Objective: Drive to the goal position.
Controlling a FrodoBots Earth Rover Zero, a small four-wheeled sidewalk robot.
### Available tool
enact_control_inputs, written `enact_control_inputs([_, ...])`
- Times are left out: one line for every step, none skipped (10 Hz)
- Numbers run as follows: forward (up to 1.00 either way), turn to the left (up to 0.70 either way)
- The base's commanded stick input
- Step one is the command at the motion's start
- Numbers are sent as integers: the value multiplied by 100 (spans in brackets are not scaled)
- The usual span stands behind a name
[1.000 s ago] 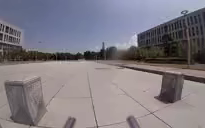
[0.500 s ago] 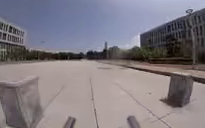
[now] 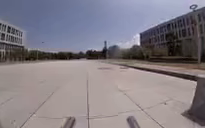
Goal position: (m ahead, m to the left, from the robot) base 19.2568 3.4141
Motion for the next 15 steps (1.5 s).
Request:
enact_control_inputs([100,0])
enact_control_inputs([100,0])
enact_control_inputs([100,0])
enact_control_inputs([100,0])
enact_control_inputs([100,27])
enact_control_inputs([100,27])
enact_control_inputs([100,27])
enact_control_inputs([100,18])
enact_control_inputs([100,0])
enact_control_inputs([100,18])
enact_control_inputs([100,27])
enact_control_inputs([100,27])
enact_control_inputs([100,27])
enact_control_inputs([100,27])
enact_control_inputs([100,27])
